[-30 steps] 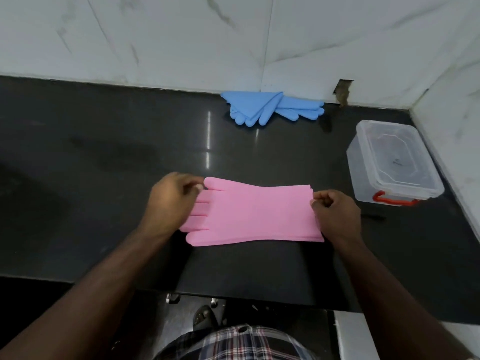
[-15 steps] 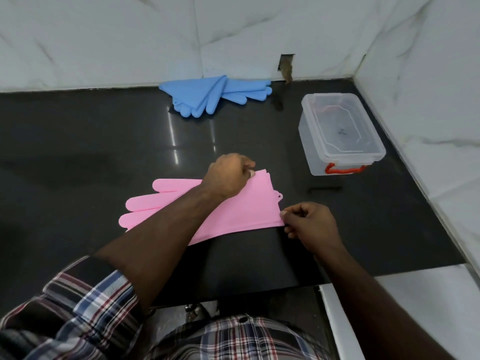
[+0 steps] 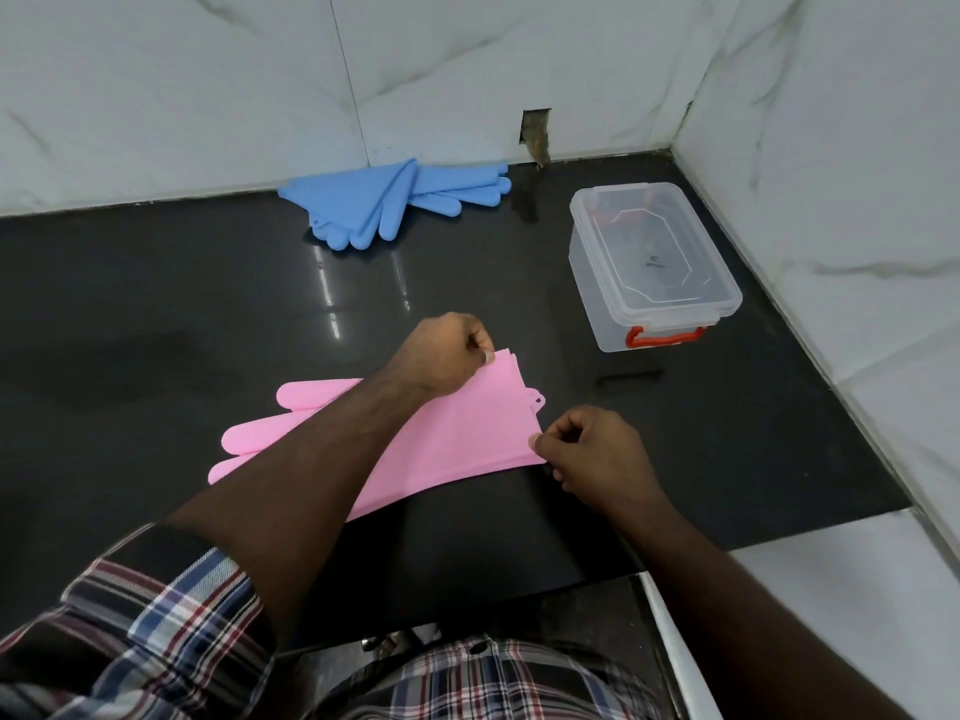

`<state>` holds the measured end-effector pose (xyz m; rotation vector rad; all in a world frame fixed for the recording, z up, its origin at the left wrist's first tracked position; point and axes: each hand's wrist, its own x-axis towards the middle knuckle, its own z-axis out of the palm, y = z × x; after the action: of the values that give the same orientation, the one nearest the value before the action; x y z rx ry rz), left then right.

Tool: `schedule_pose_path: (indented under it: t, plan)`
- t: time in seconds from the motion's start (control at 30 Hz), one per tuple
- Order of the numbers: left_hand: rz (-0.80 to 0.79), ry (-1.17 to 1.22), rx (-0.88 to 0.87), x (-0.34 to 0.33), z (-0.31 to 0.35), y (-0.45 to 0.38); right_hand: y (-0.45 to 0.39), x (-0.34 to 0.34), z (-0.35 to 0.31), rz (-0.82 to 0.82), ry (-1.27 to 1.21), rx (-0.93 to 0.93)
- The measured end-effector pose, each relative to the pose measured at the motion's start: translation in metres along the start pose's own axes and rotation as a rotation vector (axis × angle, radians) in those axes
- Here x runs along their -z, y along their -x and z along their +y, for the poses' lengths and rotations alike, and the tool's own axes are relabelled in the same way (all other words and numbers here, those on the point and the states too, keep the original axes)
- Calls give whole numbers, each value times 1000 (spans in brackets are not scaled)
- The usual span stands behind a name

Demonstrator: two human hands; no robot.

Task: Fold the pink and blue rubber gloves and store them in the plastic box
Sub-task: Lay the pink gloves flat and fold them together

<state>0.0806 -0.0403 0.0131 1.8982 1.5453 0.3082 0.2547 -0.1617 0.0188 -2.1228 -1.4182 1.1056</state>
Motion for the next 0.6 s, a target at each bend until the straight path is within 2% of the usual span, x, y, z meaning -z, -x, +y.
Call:
schedule_pose_path:
  t: [0.4, 0.6]
  plan:
    - [-32, 196, -69, 2, 1, -5, 19, -4, 6, 71, -184, -10]
    - [-47, 162, -76, -6, 6, -9, 16, -3, 10, 44, -304, -61]
